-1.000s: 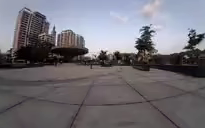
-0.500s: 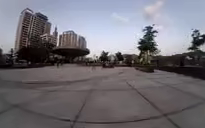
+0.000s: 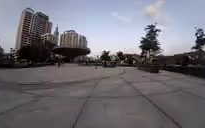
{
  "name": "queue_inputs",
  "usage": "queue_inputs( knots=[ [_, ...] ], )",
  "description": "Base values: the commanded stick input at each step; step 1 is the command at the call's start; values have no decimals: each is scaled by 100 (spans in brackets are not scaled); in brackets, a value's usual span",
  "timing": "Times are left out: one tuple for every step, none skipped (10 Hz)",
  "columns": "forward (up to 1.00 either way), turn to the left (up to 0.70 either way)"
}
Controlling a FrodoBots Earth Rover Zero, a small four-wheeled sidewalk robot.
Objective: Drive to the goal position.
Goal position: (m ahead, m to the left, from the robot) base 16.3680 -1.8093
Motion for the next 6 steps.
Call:
queue_inputs(
  knots=[
    [100, -23],
    [100, -28],
    [100, -32],
    [100, -36],
    [100, -40],
    [100, -40]
  ],
)
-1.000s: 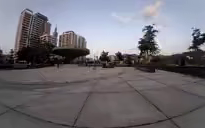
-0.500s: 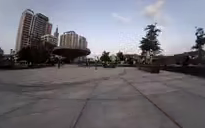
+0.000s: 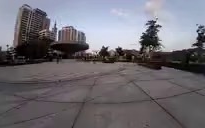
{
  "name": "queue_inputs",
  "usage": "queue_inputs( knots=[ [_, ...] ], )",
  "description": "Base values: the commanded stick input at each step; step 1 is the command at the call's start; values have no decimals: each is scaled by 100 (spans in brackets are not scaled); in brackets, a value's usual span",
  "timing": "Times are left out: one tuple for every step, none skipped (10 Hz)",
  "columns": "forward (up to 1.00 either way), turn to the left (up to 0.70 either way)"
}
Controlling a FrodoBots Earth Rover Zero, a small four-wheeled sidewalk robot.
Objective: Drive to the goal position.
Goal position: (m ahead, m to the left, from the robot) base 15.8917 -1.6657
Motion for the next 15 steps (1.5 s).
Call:
queue_inputs(
  knots=[
    [100, -40],
    [100, -40],
    [100, -40],
    [100, -40],
    [100, -40],
    [100, -40],
    [100, -40],
    [100, -40],
    [100, -40],
    [100, -40],
    [100, -40],
    [100, -40],
    [100, -40],
    [100, -32],
    [100, -22]
  ],
)
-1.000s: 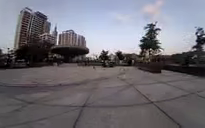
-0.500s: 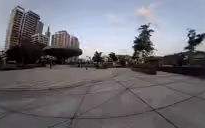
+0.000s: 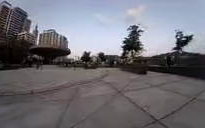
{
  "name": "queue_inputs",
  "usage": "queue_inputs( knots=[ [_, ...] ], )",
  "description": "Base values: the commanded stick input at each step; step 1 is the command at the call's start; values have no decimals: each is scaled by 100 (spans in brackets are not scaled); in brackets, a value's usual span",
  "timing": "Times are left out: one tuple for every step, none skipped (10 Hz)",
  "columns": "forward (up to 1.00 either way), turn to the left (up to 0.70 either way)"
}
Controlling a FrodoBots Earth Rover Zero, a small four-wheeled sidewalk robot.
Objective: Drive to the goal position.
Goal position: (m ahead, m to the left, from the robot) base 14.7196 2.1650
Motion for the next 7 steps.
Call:
queue_inputs(
  knots=[
    [100, -12],
    [100, -2],
    [100, -24],
    [100, -24],
    [100, 0],
    [100, 0],
    [100, 0]
  ],
)
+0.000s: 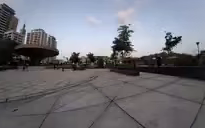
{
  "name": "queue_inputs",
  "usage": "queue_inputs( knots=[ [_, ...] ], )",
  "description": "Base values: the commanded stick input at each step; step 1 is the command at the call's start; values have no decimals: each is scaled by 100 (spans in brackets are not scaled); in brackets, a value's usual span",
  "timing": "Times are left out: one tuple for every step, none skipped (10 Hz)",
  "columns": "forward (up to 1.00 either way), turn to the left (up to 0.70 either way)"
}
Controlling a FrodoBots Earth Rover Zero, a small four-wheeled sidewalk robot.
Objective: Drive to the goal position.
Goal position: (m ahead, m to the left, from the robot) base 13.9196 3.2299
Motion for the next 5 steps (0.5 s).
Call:
queue_inputs(
  knots=[
    [100, 0],
    [100, 0],
    [100, 0],
    [100, 0],
    [100, 0]
  ],
)
